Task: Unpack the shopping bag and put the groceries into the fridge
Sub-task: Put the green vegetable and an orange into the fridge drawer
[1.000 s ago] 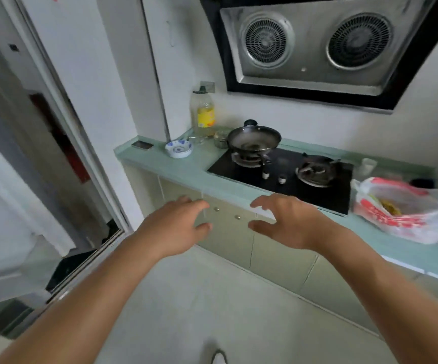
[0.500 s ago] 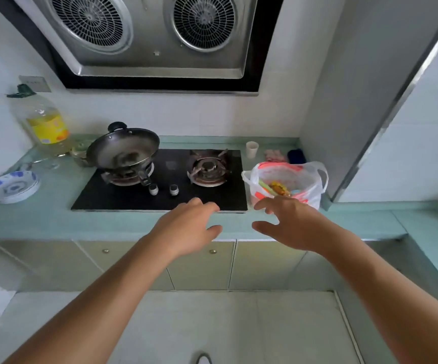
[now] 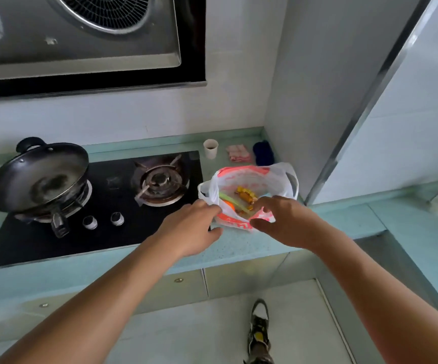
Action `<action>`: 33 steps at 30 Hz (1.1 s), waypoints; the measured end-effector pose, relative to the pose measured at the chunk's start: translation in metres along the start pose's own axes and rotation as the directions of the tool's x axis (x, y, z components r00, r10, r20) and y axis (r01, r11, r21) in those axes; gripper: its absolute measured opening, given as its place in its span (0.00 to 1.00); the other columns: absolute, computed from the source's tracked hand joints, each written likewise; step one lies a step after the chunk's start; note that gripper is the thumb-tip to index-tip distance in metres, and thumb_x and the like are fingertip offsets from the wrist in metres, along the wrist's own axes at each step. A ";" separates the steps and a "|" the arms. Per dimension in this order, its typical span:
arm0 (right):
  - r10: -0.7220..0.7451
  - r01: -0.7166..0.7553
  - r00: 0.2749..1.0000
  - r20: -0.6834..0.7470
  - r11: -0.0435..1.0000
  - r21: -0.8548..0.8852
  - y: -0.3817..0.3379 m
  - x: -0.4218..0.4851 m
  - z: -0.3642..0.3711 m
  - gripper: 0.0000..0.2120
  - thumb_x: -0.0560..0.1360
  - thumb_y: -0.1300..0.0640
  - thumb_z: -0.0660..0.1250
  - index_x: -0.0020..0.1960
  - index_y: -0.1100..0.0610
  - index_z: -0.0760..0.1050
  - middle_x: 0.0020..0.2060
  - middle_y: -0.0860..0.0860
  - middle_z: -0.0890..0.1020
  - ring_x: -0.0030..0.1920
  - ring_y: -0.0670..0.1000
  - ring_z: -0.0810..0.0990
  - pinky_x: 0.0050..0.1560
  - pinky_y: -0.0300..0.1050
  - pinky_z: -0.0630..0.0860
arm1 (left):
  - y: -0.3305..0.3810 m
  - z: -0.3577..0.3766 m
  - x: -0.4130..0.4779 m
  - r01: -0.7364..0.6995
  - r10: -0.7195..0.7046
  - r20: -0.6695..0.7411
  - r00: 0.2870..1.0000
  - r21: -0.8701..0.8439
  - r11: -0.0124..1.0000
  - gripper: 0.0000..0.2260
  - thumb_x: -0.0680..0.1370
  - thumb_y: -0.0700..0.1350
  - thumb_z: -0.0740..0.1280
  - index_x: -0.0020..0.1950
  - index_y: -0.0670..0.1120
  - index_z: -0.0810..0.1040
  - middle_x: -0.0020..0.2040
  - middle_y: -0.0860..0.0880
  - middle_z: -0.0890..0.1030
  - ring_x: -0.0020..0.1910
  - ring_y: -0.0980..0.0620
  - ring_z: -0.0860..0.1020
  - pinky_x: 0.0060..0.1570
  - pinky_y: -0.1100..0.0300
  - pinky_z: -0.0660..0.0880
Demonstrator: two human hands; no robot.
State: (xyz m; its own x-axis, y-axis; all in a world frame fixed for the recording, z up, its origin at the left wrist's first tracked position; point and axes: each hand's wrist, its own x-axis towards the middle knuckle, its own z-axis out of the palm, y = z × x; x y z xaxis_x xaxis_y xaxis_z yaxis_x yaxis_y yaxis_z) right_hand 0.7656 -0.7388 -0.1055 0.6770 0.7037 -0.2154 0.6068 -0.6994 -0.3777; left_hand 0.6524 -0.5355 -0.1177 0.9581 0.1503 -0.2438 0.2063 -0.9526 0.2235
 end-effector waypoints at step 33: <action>0.088 -0.068 0.965 0.248 0.994 -0.087 0.180 0.231 0.044 0.19 0.83 0.52 0.56 0.72 0.54 0.69 0.63 0.58 0.79 0.58 0.59 0.80 0.52 0.49 0.77 | -0.014 0.142 0.303 -0.112 0.036 0.247 0.968 0.301 0.947 0.12 0.73 0.49 0.69 0.56 0.48 0.80 0.55 0.47 0.80 0.55 0.42 0.78 0.54 0.49 0.74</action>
State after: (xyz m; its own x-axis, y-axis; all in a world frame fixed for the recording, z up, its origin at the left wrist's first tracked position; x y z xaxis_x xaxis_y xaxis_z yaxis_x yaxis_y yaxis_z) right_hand 1.0127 -0.6970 -0.2622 0.6034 0.6483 -0.4644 0.5932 -0.7541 -0.2820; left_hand 0.9117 -0.5139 -0.3285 0.8862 0.0460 -0.4610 0.0282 -0.9986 -0.0454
